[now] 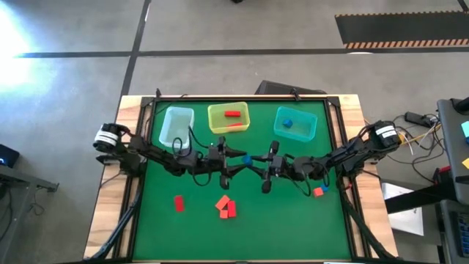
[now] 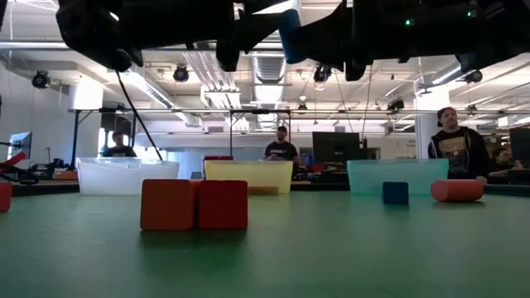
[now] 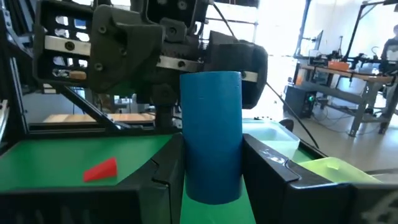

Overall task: Sort & place blocks by color
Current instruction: Put the blue block into the blue bin

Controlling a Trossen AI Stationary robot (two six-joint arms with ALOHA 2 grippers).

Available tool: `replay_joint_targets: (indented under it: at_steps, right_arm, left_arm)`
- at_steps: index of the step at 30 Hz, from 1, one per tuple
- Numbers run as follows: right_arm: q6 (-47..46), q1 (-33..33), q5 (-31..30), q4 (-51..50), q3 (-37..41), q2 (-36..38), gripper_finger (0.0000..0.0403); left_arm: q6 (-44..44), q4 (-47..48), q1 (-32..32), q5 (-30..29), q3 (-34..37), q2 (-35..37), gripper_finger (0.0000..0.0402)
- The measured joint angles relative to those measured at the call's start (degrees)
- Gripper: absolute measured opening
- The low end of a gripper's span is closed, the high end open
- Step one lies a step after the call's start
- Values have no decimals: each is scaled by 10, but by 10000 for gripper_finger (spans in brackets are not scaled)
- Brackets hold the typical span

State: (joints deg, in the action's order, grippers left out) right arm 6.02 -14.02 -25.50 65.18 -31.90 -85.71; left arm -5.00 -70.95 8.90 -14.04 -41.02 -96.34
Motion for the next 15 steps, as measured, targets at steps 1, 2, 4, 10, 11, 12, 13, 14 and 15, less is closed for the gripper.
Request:
replay_joint_targets:
  at_steps: [1, 2, 4, 10, 11, 12, 13, 14, 15]
  right_arm:
    - [0, 0, 3, 4, -1, 1, 113]
    - [-1, 0, 5, 8, -2, 2, 113]
    - [-5, 0, 5, 7, -2, 4, 113]
    - [-13, 0, 15, 6, -4, 5, 113]
    - [-13, 0, 15, 5, -4, 5, 113]
    - [-14, 0, 17, 4, -4, 5, 113]
    - [-15, 0, 18, 2, -4, 5, 113]
    - [-15, 0, 18, 1, -4, 5, 113]
    - [-15, 0, 19, 1, -4, 5, 113]
  left_arm:
    - [0, 6, -1, 1, -2, -4, 187]
    - [3, 15, 0, 1, -2, -9, 187]
    - [9, 14, -1, 0, -10, -20, 187]
    - [10, 4, -1, 0, -22, -34, 187]
    - [10, 5, -1, 0, -22, -33, 187]
    - [10, 6, -1, 1, -22, -32, 187]
    - [10, 6, -1, 1, -22, -31, 187]
    - [10, 5, -1, 1, -21, -30, 187]
    - [10, 6, -1, 1, -21, -29, 185]
